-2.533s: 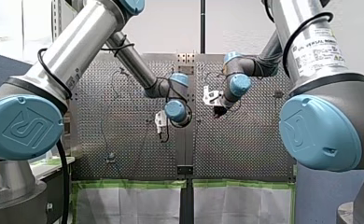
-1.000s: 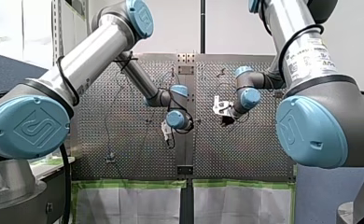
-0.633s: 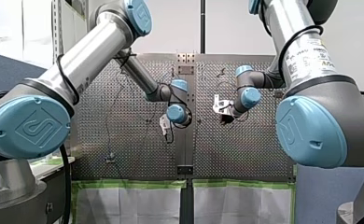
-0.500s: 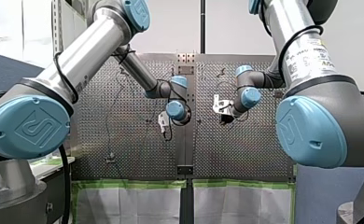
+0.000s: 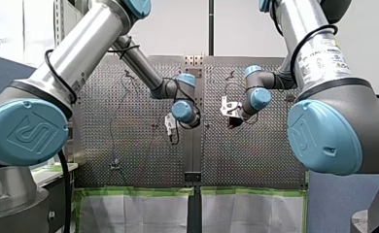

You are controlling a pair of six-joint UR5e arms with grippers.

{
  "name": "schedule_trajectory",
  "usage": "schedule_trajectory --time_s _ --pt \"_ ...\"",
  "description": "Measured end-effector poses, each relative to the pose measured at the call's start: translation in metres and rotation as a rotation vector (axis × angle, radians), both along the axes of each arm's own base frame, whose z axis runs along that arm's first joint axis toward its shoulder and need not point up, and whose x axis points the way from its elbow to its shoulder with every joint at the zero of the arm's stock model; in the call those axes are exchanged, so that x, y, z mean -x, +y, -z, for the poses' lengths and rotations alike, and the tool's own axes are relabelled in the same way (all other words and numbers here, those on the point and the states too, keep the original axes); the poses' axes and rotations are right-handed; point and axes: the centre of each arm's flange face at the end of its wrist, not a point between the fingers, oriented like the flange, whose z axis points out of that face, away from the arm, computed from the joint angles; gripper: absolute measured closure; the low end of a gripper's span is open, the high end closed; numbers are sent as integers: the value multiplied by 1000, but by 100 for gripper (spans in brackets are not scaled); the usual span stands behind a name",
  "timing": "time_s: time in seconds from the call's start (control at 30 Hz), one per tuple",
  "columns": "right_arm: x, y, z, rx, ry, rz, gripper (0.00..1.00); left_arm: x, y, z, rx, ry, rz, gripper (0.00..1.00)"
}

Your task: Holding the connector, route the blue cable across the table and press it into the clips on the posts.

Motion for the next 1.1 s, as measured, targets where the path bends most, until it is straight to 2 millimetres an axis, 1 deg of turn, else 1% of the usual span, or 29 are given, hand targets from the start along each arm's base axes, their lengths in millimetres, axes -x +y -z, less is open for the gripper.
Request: schedule_trajectory --time_s 0.1,0.2,0.43,0.63,0.8,0.97,1.1 --pt "1 -1 0 -3 -3 4 100 9 0 11 -1 3 8 95" --pt "3 -3 1 -5 -7 10 100 14 2 20 3 4 8 95" --pt "4 -5 11 -17 -5 16 100 3 1 35 10 13 19 95" --pt "6 -8 18 -24 -4 18 100 -16 -6 49 22 19 19 95" --pt "10 -14 18 -7 -16 27 100 -37 -6 45 31 12 14 95" --pt "14 -21 16 3 -26 34 100 -54 -4 48 26 20 4 95" --pt "19 -28 13 9 -30 44 100 -68 -4 40 32 7 -1 95"
